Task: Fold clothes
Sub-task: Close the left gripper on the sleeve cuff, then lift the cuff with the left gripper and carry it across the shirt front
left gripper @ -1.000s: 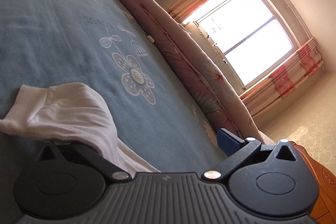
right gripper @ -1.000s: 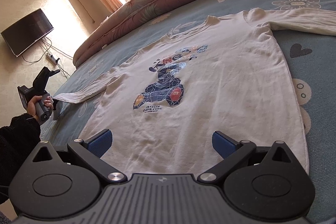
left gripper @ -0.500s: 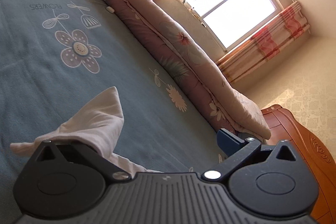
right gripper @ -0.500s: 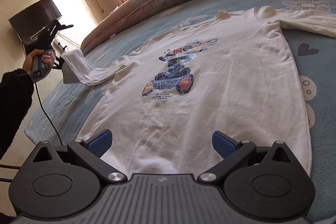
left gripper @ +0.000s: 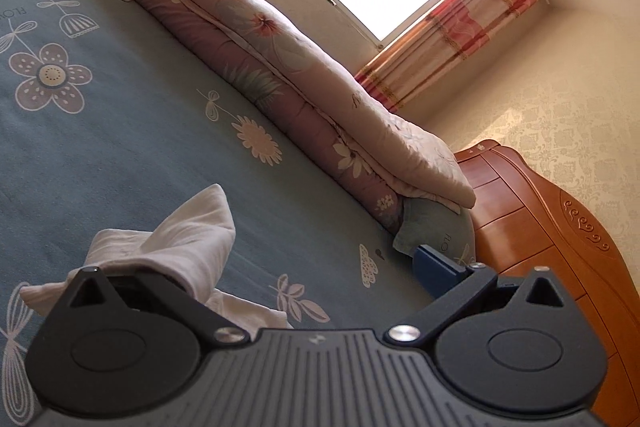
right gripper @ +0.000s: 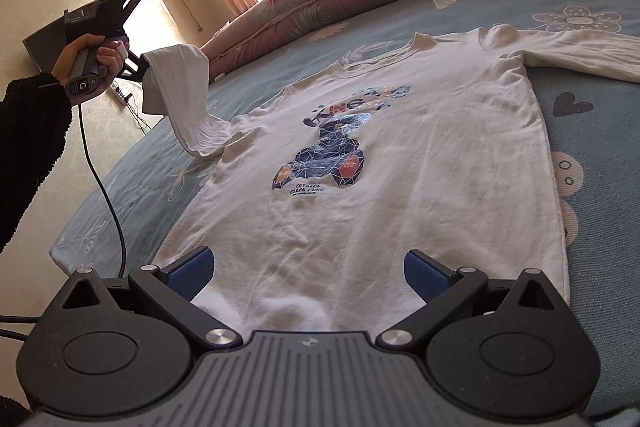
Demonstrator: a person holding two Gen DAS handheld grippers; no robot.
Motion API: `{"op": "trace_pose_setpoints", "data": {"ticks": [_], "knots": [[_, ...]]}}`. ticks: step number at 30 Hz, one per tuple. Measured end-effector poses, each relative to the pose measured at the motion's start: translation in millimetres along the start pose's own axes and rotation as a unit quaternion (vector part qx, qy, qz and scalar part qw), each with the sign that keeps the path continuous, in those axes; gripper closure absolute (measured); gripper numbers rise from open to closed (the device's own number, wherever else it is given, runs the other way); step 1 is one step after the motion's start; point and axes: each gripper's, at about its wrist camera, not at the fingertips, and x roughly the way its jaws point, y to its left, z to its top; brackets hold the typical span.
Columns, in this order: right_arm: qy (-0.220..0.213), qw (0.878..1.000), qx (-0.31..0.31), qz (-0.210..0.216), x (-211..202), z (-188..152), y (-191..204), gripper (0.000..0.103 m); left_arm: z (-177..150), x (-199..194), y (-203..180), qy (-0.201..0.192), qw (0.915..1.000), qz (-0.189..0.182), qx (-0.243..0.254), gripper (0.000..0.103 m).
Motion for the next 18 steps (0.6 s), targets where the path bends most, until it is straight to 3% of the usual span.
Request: {"op": "trace_pose_setpoints", "data": {"ticks": [18], "knots": [[-0.02,0.999,0.014,0.024,-15.7,-2.0,-10.7,0.0,-42.1,44.4,-100.1,0.047,0.9964,-0.048,0.052,0.001]]}}
